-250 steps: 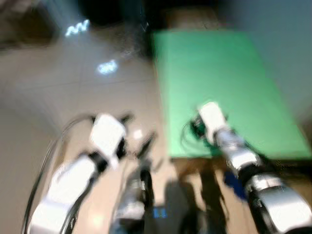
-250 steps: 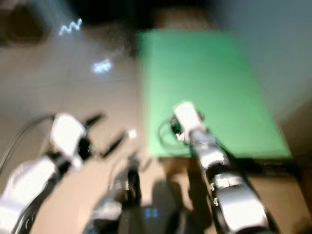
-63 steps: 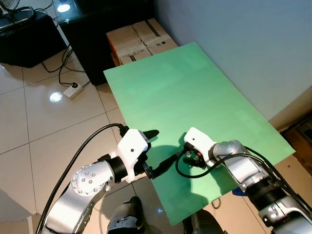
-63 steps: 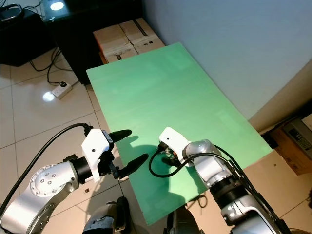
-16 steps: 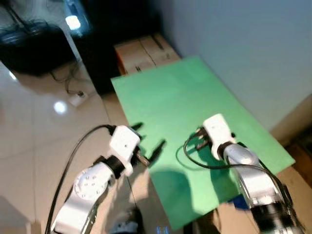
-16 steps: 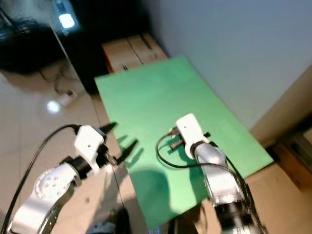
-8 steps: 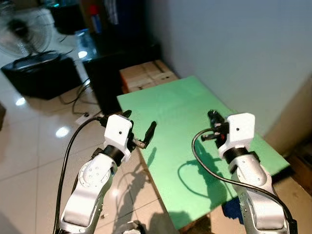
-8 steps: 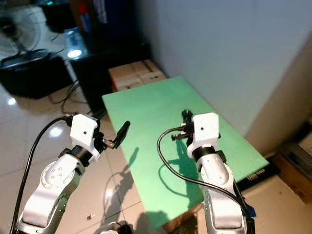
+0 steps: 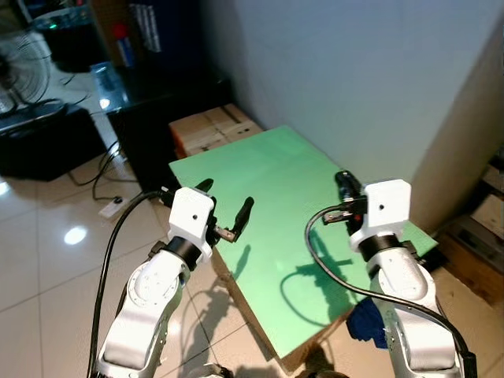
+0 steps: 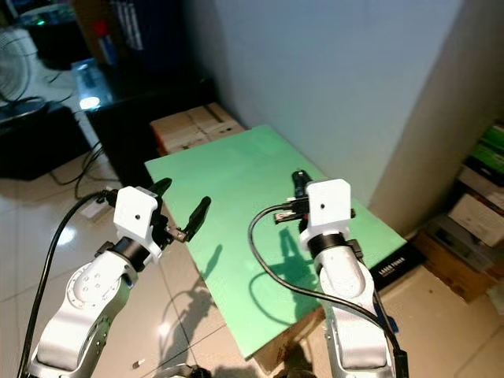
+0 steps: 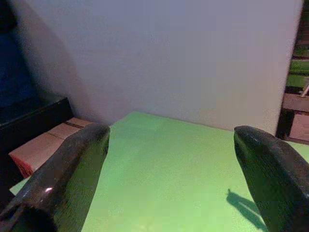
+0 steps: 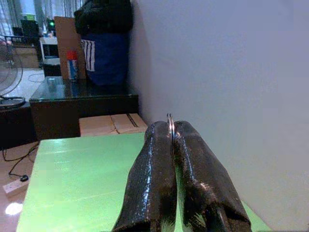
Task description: Hang keys on a hook
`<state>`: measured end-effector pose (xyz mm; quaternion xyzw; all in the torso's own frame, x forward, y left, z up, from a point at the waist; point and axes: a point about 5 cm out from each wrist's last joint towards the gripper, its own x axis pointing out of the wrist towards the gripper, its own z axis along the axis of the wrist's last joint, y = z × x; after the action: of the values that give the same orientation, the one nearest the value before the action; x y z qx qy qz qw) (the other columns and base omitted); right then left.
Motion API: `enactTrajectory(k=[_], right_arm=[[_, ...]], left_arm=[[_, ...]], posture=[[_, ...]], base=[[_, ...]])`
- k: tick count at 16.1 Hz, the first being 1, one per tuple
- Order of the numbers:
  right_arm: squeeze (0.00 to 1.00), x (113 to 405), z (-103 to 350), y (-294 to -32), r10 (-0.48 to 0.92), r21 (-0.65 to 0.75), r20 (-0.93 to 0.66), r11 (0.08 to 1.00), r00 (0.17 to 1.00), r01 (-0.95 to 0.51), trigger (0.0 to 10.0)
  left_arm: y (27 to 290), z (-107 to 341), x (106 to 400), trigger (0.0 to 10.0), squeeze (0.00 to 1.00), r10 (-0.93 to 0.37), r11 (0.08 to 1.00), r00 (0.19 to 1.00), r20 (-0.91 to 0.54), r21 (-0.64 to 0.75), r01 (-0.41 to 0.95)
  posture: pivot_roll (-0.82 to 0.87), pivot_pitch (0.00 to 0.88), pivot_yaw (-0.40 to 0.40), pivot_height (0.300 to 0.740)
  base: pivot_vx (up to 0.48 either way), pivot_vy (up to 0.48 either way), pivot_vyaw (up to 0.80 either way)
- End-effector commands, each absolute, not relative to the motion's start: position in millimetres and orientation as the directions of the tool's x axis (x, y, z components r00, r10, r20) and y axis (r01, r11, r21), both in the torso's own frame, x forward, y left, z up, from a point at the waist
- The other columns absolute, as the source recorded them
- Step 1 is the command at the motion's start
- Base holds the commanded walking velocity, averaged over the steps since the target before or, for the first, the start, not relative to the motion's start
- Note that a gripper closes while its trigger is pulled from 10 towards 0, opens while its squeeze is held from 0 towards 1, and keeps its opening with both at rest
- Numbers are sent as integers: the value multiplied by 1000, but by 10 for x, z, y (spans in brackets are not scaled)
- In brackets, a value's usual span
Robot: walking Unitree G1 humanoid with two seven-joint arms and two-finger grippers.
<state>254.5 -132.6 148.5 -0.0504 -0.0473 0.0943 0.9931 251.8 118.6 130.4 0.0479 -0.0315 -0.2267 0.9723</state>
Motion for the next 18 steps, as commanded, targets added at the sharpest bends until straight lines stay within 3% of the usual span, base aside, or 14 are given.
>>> enactTrajectory(k=[1,11,18], right_arm=[[0,2552,1487,-1295,216,-107,84,973,973,-206,10000],[0,2541,1392,-1160,307,-132,41,945,951,-299,10000],[0,2530,1378,-993,417,-133,27,902,909,-410,10000]], left_arm=[[1197,1343,2514,10000,0,-441,893,896,56,125,432],[1164,1383,2516,10000,0,-450,888,889,86,152,434],[1242,1388,2459,10000,0,-426,895,900,91,187,404]], posture=[[-28,0,69,740],[-7,0,50,740],[12,0,36,740]], base=[[0,0,0],[-96,0,0],[0,-348,800]])
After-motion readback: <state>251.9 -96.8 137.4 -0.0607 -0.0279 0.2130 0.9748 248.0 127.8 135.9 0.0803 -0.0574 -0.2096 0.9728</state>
